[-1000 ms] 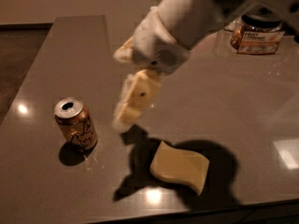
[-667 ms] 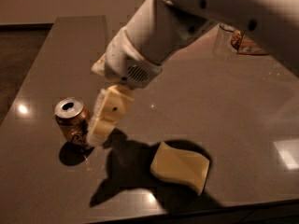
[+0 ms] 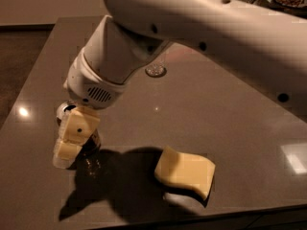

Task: Move orange can near water bottle

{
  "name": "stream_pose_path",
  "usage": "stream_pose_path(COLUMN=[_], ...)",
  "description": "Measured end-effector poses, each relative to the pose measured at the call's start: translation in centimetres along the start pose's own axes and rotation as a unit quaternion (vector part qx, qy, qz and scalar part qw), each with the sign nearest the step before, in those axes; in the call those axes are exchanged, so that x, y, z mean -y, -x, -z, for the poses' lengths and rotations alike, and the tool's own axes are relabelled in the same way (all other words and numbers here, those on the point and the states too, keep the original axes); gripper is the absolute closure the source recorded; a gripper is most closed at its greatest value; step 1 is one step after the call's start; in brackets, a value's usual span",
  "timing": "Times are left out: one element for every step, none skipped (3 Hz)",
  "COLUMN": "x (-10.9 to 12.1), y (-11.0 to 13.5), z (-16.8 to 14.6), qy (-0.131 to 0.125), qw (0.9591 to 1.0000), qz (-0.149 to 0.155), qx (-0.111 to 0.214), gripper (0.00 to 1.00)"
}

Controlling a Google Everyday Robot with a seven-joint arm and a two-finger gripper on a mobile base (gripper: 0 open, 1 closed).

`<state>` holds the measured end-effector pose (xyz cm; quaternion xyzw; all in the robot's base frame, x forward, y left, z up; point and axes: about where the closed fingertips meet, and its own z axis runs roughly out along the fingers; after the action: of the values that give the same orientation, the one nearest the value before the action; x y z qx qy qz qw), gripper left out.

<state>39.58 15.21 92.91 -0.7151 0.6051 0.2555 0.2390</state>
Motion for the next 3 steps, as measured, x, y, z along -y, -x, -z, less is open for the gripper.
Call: stream_pose_path(x=[0.1, 0.4, 1.6], y=[0.1, -0.3, -0.8], z=[-1.1, -1.2, 0.6], qy=[0.004, 0.005, -0.003], qw=[1.0000, 0.9999, 0.9998], qz=[0.000, -0.007, -0.018], qx=[-0.009, -0.009, 0.001], gripper=[0.26, 0.49, 0.72])
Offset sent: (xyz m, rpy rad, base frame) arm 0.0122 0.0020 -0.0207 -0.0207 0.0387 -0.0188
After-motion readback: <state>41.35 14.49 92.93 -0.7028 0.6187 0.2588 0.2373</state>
